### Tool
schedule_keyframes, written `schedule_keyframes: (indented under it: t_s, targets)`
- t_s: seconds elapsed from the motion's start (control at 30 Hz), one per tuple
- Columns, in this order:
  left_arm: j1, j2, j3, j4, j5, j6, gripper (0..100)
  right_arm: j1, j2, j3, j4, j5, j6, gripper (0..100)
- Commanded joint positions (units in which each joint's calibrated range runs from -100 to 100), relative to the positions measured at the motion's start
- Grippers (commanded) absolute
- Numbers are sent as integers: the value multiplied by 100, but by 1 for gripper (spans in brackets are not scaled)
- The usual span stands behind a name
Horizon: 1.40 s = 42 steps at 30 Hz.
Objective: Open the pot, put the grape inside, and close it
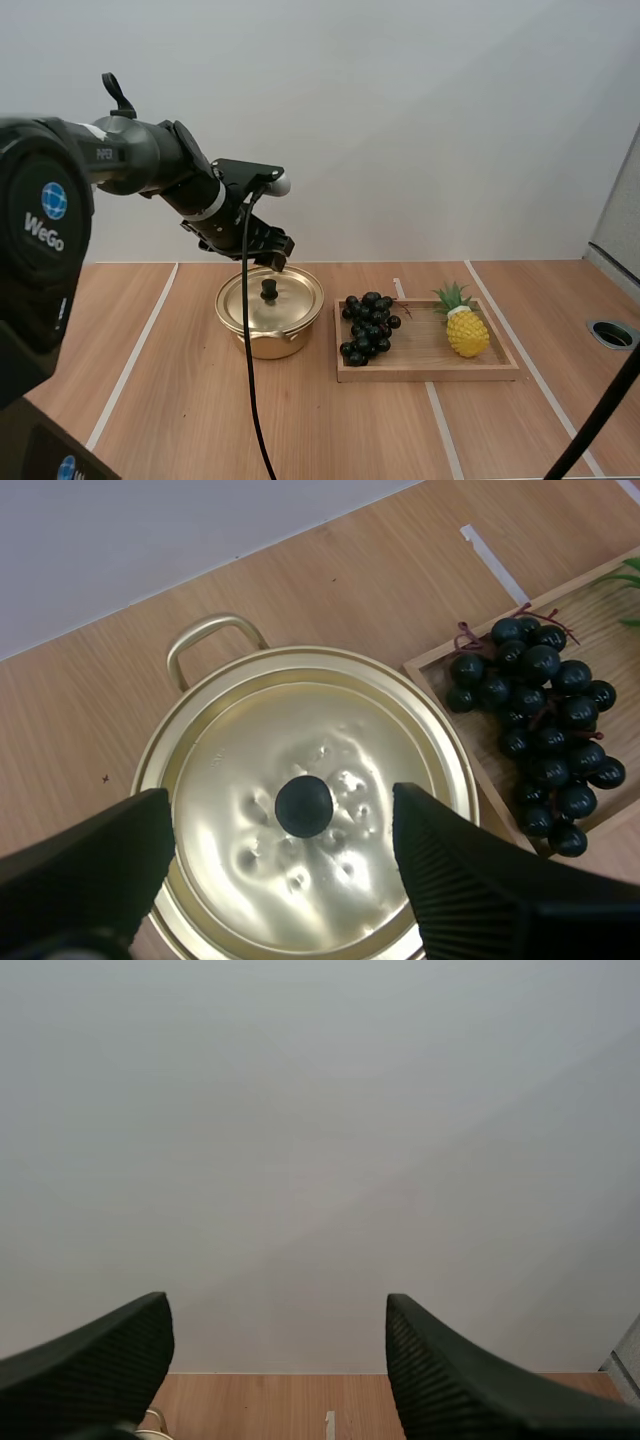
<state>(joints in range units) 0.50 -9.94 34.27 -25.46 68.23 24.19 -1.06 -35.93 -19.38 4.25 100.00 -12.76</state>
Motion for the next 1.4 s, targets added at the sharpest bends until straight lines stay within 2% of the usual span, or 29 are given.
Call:
schedule_keyframes:
  t_s: [0.0,0.57,0.6,0.67,0.7,0.8,1.07,1.37]
  targets:
    - [-13,193,23,-100,-138,119,100,-17,-76,-57,12,0,40,100]
    - [-13,918,23,-104,-201,357,100,-17,-76,-57,12,0,40,100]
    - [-13,971,23,-104,-201,357,96,-17,-76,-57,12,0,40,100]
    - [-13,1043,23,-114,-188,360,80,-17,-76,-57,12,0,40,100]
    - [-13,1056,23,-114,-147,360,64,-17,-76,-57,12,0,40,100]
    - [-13,1056,23,-177,-135,268,0,-17,-76,-57,12,0,40,100]
    - [-13,1014,23,-759,-135,270,0,-17,-76,-57,12,0,40,100]
    - [-13,377,-145,-813,-432,334,0,-17,-76,-57,12,0,-28,100]
